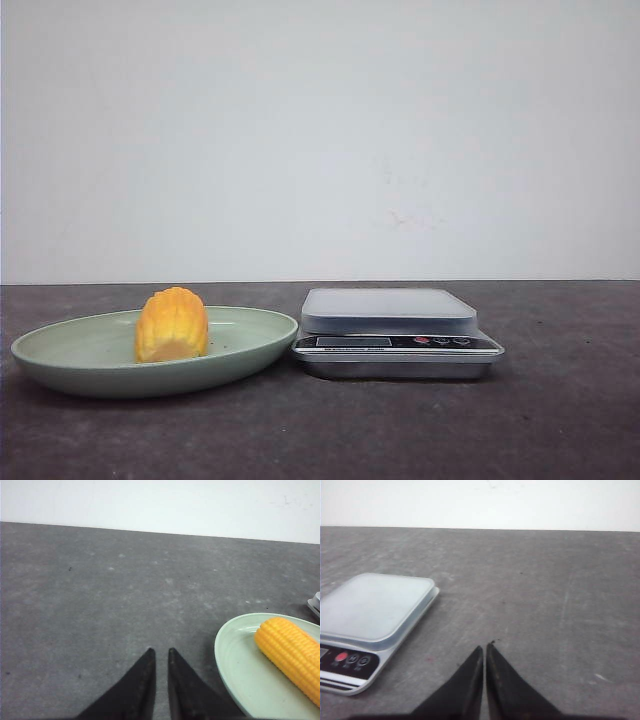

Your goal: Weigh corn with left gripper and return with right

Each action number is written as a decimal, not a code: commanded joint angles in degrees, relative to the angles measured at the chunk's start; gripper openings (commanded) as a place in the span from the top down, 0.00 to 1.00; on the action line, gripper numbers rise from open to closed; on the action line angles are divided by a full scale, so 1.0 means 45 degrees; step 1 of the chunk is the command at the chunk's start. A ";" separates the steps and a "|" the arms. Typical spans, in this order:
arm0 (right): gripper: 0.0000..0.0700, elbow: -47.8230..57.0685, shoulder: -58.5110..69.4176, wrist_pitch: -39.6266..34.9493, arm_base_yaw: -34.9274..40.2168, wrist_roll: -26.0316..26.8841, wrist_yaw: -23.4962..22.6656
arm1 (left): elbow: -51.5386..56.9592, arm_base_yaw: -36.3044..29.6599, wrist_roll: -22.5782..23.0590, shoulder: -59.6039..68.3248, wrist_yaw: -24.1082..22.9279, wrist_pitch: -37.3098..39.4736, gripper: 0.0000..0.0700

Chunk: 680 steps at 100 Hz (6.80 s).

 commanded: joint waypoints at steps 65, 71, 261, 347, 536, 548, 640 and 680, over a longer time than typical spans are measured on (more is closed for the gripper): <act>1.00 -0.0029 -0.0015 0.0117 -0.0267 -0.0053 -0.0024 | -0.0228 0.0034 -0.0010 -0.0019 -0.0029 -0.0063 1.00; 1.00 -0.0029 -0.0015 0.0117 -0.0257 -0.0049 -0.0029 | -0.0223 0.0034 -0.0010 -0.0019 -0.0029 -0.0063 1.00; 1.00 0.0034 -0.0015 0.2773 -0.0267 0.2939 -0.0894 | -0.0053 0.0034 -0.7009 -0.0005 0.1379 0.0136 1.00; 0.62 1.1856 0.6518 -0.2229 -0.0282 0.0389 -0.1511 | 1.3294 0.0034 -0.2569 0.6513 0.1899 -0.6295 0.65; 0.00 1.1846 0.8485 -0.5663 0.0821 0.1792 -0.2025 | 1.3313 -0.6577 -0.5115 2.2119 0.2021 -0.5149 0.97; 0.00 1.1846 0.8485 -0.5935 0.0821 0.1598 -0.2011 | 1.3595 -0.6581 -0.4906 2.1808 0.2084 -0.5241 0.99; 0.00 1.1846 0.8495 -0.5965 0.1418 0.1598 -0.1928 | 1.8661 -0.7451 -0.4745 1.7063 0.2152 -0.2375 0.99; 0.00 1.1769 0.8665 -0.6033 0.1642 0.1253 -0.1588 | 1.8661 -0.8291 -0.5644 2.1604 0.2458 -0.2482 0.99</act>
